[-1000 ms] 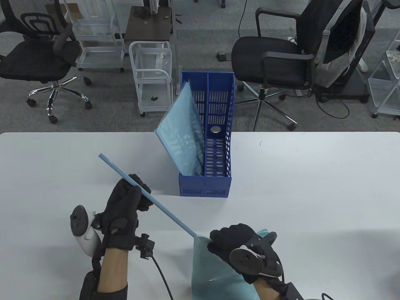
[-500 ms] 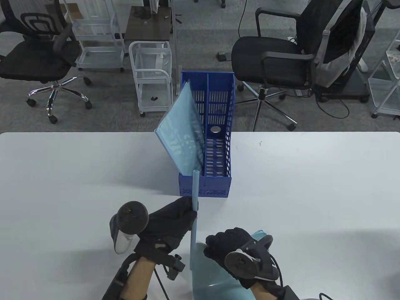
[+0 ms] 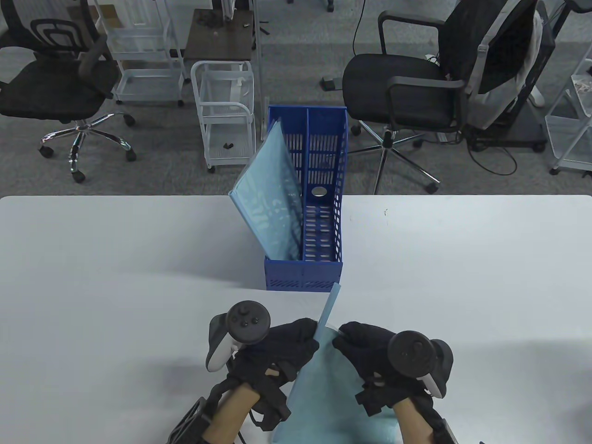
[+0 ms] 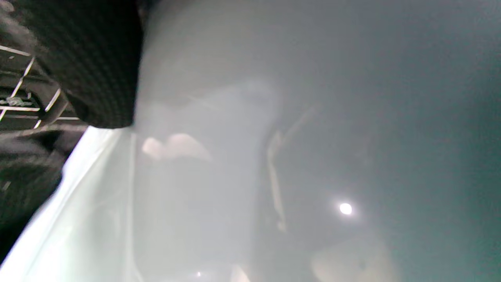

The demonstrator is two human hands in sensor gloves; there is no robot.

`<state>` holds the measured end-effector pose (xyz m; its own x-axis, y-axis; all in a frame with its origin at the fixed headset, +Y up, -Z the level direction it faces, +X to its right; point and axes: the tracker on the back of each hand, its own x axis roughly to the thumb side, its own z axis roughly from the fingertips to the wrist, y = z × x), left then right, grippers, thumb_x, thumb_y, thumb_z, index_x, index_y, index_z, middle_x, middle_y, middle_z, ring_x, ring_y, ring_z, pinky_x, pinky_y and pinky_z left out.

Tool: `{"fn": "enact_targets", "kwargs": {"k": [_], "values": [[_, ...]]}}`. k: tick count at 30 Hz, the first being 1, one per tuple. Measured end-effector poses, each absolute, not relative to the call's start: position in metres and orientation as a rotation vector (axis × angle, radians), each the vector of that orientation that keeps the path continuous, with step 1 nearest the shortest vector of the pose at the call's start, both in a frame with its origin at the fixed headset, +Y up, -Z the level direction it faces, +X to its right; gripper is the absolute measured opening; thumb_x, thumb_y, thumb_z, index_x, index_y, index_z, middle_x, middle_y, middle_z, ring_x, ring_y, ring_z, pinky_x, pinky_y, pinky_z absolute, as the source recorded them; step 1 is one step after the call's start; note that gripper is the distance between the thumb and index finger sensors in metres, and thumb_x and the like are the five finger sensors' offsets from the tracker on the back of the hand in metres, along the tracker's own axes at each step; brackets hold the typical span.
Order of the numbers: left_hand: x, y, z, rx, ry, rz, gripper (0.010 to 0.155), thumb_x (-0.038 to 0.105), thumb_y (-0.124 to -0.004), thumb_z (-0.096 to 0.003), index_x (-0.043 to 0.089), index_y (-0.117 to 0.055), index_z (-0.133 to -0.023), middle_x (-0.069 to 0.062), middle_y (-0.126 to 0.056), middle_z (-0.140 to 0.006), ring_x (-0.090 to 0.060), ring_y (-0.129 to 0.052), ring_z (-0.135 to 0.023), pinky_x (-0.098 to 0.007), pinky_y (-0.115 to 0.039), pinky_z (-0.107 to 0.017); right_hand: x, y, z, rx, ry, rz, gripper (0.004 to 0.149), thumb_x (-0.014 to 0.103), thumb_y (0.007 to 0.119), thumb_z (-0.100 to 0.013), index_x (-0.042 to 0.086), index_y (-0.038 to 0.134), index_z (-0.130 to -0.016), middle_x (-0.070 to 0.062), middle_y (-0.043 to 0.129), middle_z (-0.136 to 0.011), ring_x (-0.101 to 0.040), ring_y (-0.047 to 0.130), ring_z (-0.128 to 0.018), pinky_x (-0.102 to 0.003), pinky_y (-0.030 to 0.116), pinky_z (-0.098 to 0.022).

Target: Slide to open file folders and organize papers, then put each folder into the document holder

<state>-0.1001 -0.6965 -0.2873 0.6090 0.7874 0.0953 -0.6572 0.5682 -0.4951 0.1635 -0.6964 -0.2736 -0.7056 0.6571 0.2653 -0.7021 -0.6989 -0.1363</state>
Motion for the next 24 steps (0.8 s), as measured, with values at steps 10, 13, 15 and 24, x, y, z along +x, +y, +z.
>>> {"fn": "enact_targets", "kwargs": {"k": [10,13,15,24], "values": [[-0.098,-0.704,-0.290,-0.616,-0.367,0.815,0.048,0.041,-0.087,-0.0469,0.028,-0.087,-0.093,-0.002,-0.098,-0.077,-0.023,-0.104,-0.043,-0.039,-0.088,-0.035,0.189,-0.699,-0.279,0.126,-0.295,2.250,0.039,0.051,0.091,-0.033,0.027,0.098,-0.063,0.005,0.105,-0.037,-0.013,0.099,-0.021,-0.035,0.093,-0.030],[-0.099,-0.704,-0.291,-0.641,-0.372,0.800,0.048,0.040,-0.087,-0.0470,0.027,-0.087,-0.093,-0.002,-0.098,-0.077,-0.023,-0.104,-0.043,-0.040,-0.088,-0.035,0.190,-0.701,-0.280,0.116,-0.293,2.240,0.039,0.051,0.091,-0.033,0.027,0.097,-0.063,0.005,0.105,-0.037,-0.013,0.099,-0.021,-0.035,0.093,-0.030],[-0.100,-0.706,-0.292,-0.669,-0.374,0.791,0.048,0.040,-0.087,-0.0472,0.027,-0.087,-0.093,-0.002,-0.097,-0.078,-0.023,-0.104,-0.043,-0.040,-0.088,-0.036,0.191,-0.701,-0.280,0.103,-0.295,2.237,0.039,0.051,0.090,-0.033,0.027,0.097,-0.063,0.005,0.105,-0.037,-0.013,0.099,-0.021,-0.035,0.093,-0.030],[-0.112,-0.731,-0.296,-0.879,-0.373,0.780,0.071,0.053,-0.090,-0.0460,0.029,-0.067,-0.109,-0.003,-0.077,-0.107,-0.033,-0.089,-0.089,-0.051,-0.077,-0.065,0.187,-0.694,-0.275,0.154,-0.401,2.227,0.040,0.052,0.089,-0.033,0.028,0.096,-0.065,0.006,0.105,-0.040,-0.013,0.099,-0.023,-0.035,0.092,-0.032]]}}
